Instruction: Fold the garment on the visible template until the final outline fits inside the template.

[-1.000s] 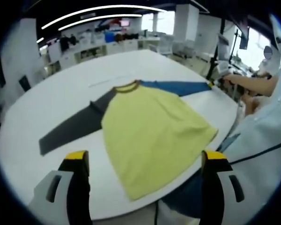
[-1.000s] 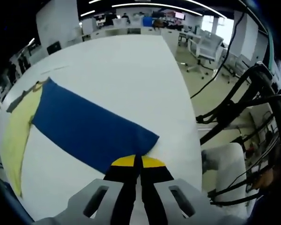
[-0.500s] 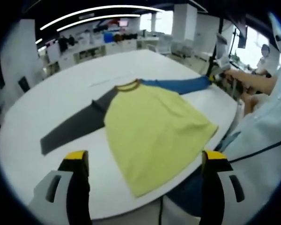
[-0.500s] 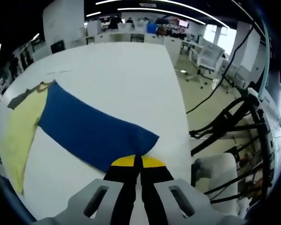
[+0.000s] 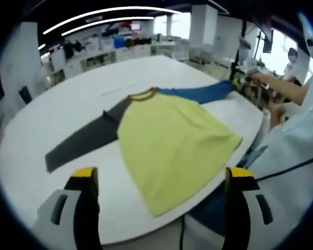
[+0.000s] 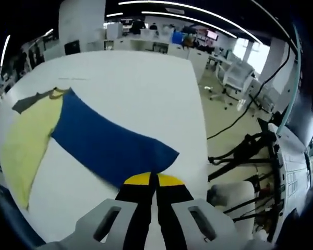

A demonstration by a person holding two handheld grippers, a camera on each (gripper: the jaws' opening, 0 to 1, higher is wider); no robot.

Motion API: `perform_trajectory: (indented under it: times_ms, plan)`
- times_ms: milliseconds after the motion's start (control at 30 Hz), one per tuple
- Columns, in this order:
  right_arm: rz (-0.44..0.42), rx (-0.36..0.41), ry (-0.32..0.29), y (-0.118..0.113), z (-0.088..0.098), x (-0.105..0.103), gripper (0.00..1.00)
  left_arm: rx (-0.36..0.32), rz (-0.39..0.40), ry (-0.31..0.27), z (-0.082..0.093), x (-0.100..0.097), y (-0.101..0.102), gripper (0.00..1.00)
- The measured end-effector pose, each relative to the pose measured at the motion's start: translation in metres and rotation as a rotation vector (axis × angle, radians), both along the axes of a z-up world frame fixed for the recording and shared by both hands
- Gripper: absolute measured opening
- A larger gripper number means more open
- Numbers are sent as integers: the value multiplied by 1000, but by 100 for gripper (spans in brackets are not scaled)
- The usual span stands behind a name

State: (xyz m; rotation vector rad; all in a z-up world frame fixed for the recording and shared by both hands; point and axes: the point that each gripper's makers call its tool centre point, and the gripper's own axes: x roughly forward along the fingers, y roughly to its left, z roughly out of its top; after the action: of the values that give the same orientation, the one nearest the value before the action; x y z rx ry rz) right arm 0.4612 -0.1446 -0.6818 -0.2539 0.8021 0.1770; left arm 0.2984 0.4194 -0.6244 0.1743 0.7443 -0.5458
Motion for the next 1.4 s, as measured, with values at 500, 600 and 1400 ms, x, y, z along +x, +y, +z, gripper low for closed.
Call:
perform_trajectory:
  times_ms: [500,600,1400]
  plan:
    - [84,29,-56,20,42,5,3,-18,-5,-8,-1,-1,9,96]
    - [105,28,-76,25,50,8,3,-19,-5,-4,-3,-3,10,96]
    - [222,330,-220,113,114,18,3,-25,-15,-17,0,-10,17,96]
